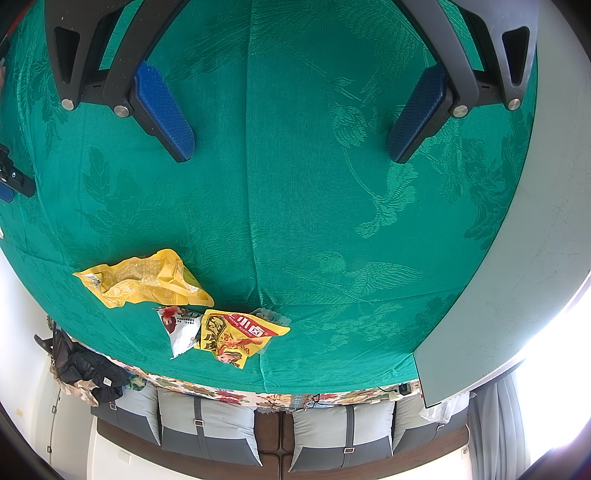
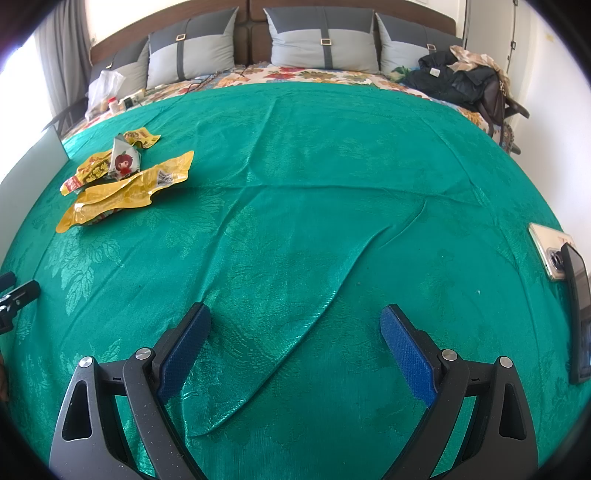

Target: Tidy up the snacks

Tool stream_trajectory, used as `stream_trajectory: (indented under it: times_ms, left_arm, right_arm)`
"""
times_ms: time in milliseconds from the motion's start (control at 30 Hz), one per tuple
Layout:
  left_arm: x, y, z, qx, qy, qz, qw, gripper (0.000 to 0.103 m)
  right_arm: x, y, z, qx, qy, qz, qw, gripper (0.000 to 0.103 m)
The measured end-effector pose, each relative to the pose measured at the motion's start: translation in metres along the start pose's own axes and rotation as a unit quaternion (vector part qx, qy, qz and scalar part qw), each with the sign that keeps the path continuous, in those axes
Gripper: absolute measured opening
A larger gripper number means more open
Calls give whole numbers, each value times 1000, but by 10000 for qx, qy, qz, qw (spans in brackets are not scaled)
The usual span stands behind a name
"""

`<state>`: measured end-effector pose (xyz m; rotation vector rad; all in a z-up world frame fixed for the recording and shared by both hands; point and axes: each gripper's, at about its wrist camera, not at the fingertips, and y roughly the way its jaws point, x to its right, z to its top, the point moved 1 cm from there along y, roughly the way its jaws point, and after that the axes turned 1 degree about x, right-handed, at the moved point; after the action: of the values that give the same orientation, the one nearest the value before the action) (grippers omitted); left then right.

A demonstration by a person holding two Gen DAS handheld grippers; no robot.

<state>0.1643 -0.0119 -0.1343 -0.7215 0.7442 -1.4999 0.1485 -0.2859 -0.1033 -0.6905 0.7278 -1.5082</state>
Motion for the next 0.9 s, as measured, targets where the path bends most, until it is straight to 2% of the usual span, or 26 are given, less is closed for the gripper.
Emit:
stream_trajectory:
  times_ms: [667, 733, 800, 900]
  left_arm:
    - [0, 0, 0, -2, 25, -9, 10000, 103]
    - [-1, 1, 5, -195, 94, -89, 9997, 103]
    - [-8, 0, 15, -365, -60, -258, 9990, 103]
    - [-21, -7, 42, -168, -414, -541, 9975, 103]
  right_arm:
    - [0, 0, 0, -2, -2, 8, 10000, 96]
    - [1, 0, 0, -2, -4, 8, 10000, 96]
    - [0, 0, 0, -2, -4, 8, 10000, 96]
    - [0, 0, 0, -3, -6, 7, 10000, 96]
